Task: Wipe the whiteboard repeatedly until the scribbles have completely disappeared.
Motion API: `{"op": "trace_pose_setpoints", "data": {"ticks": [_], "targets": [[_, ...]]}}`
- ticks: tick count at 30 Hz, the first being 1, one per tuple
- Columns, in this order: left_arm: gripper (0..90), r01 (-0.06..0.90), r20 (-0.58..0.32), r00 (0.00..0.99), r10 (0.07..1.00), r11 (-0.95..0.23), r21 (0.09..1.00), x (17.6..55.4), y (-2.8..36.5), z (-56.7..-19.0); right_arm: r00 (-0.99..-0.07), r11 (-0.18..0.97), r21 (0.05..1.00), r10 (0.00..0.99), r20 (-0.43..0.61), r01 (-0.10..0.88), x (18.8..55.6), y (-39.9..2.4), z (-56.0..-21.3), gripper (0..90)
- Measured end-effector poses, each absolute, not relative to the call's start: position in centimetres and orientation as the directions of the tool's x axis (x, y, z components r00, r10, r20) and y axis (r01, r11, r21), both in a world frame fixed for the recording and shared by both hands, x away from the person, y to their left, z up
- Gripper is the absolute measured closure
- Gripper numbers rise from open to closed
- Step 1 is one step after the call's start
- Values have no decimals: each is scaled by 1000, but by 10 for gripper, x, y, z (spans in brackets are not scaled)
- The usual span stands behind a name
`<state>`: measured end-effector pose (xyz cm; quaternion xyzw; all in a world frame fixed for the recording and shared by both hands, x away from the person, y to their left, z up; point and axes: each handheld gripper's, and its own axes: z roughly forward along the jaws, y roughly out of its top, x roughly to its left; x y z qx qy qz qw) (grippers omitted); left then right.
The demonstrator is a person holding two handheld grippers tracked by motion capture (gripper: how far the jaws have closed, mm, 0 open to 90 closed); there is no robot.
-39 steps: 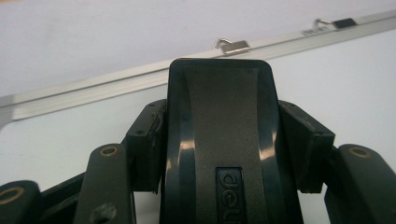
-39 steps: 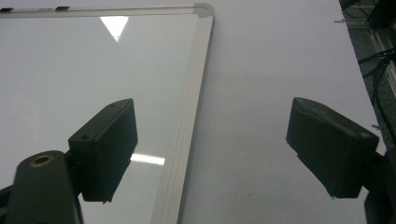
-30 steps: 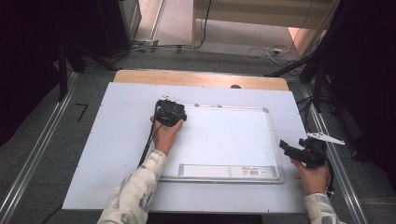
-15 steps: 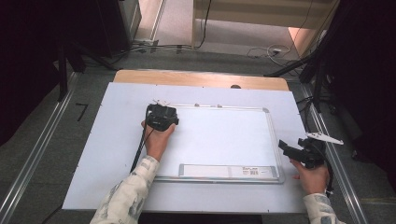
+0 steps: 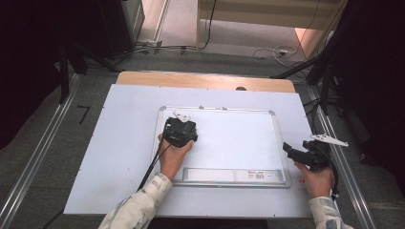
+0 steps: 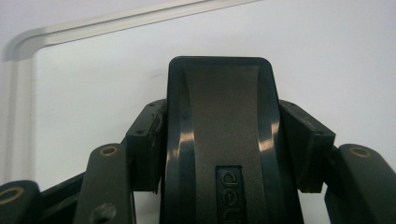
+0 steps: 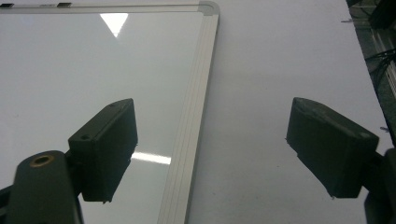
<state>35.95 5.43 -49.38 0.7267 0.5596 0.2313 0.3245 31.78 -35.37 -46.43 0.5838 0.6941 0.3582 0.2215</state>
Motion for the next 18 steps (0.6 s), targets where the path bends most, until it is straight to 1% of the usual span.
{"op": "trace_pose_setpoints", "data": {"ticks": [4, 9, 15, 18], "targets": [[406, 659, -26, 282, 959, -174, 732, 368, 45, -494, -220, 60, 756, 969, 113, 652, 318, -354, -464, 150], [406, 657, -34, 268, 963, -156, 738, 381, 43, -494, -220, 57, 756, 969, 117, 652, 318, -356, -465, 150], [405, 658, -36, 247, 968, -140, 740, 400, 54, -493, -217, 55, 757, 969, 117, 651, 317, -358, -465, 150], [405, 660, -39, 220, 975, -119, 741, 408, 63, -493, -215, 54, 755, 970, 117, 653, 317, -359, -465, 150]]}}
